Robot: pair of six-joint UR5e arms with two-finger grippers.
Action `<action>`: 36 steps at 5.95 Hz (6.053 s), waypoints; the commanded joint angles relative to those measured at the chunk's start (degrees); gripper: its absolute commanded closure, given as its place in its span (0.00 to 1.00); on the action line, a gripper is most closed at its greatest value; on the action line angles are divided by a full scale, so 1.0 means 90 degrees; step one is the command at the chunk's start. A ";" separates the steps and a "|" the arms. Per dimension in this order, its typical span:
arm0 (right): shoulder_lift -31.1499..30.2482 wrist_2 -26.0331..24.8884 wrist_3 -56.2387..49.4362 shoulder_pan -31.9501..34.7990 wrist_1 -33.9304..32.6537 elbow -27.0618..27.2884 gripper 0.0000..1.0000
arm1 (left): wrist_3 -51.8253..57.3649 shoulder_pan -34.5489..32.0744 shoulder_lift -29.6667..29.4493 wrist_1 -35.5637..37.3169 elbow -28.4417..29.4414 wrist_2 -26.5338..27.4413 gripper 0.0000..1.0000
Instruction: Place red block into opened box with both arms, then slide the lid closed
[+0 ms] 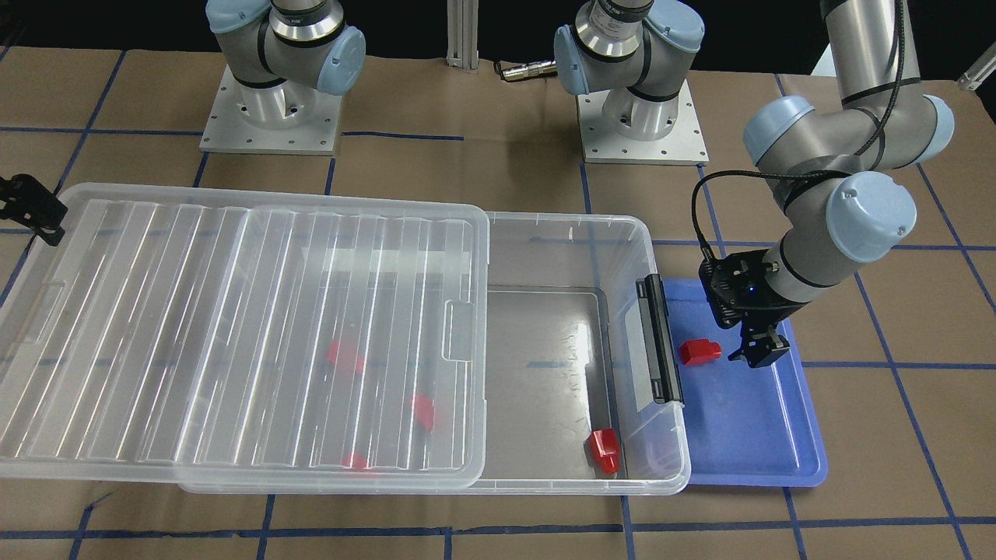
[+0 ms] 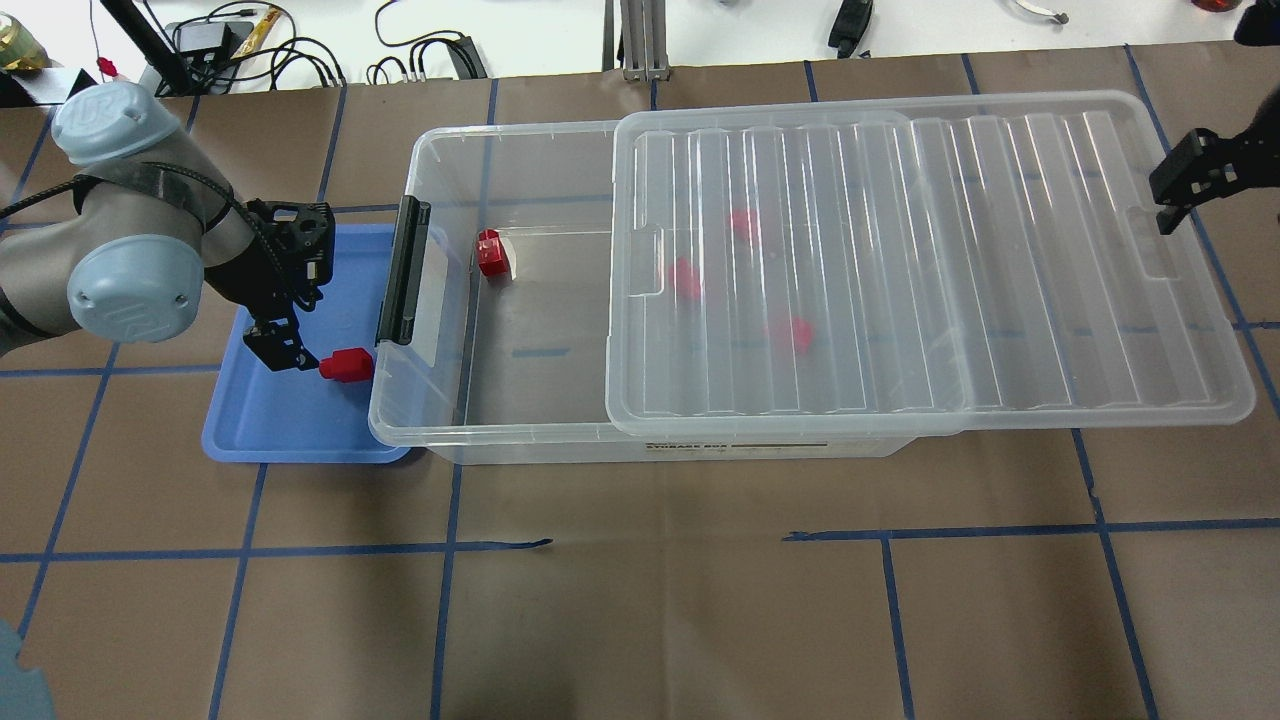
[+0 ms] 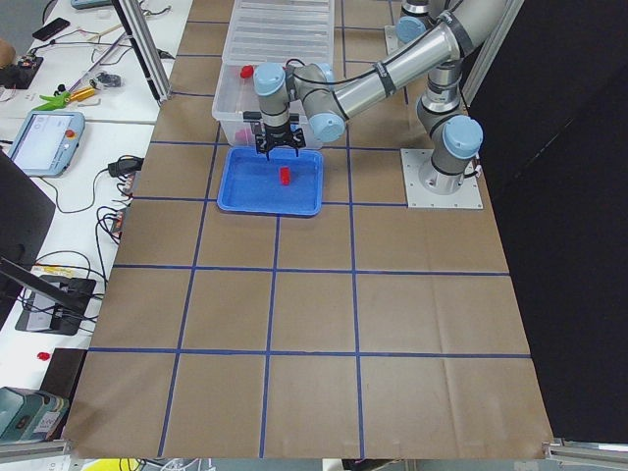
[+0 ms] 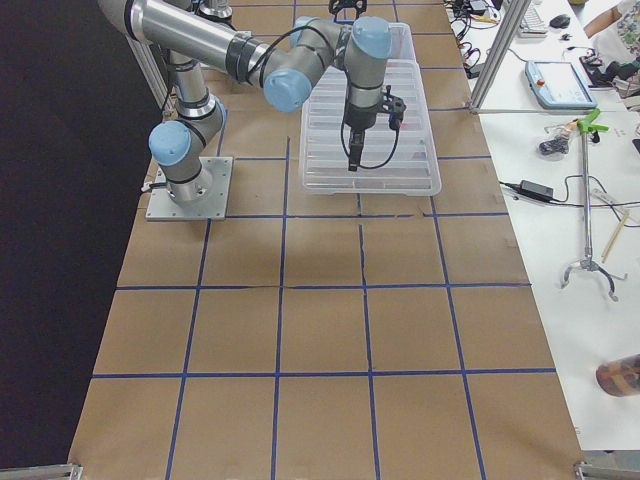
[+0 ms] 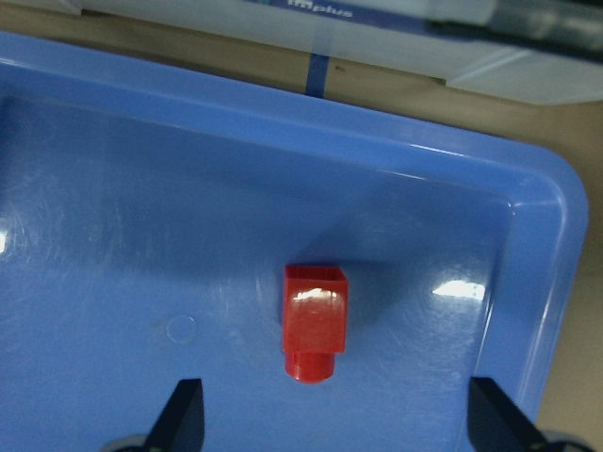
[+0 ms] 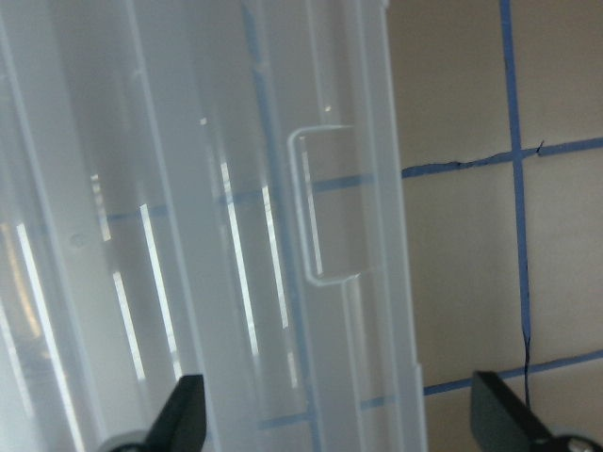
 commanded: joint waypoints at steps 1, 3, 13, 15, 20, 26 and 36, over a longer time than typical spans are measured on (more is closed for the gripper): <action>0.0002 0.0303 0.1454 0.1165 0.1192 -0.0917 0.00 | 0.0046 0.0026 -0.0385 0.0256 -0.0073 -0.0001 0.03; -0.0018 0.0754 0.2260 0.2163 0.1353 -0.0999 0.00 | 0.0105 0.0017 -0.0697 0.0868 -0.0278 -0.0011 0.03; -0.0037 0.0902 0.2604 0.2460 0.1362 -0.0970 0.00 | -0.0543 -0.0829 0.1186 -0.2135 0.1321 -0.0020 1.00; -0.0037 0.0892 0.2594 0.2470 0.1372 -0.0970 0.00 | -0.2302 -0.2291 0.0779 -0.1990 0.1751 -0.0138 1.00; 0.0060 0.0707 0.2546 0.2607 0.1304 -0.0960 0.00 | -0.1977 -0.2458 -0.0434 -0.0066 0.0652 -0.0137 1.00; 0.0090 0.0697 0.2477 0.2548 0.1284 -0.0960 0.00 | -0.2227 -0.2532 -0.0681 0.0992 0.0199 -0.0304 0.02; 0.1103 0.0023 -0.2080 -0.1589 -0.0711 -0.0241 0.00 | -1.0094 -0.2337 0.1470 -0.3437 0.2709 0.0283 0.02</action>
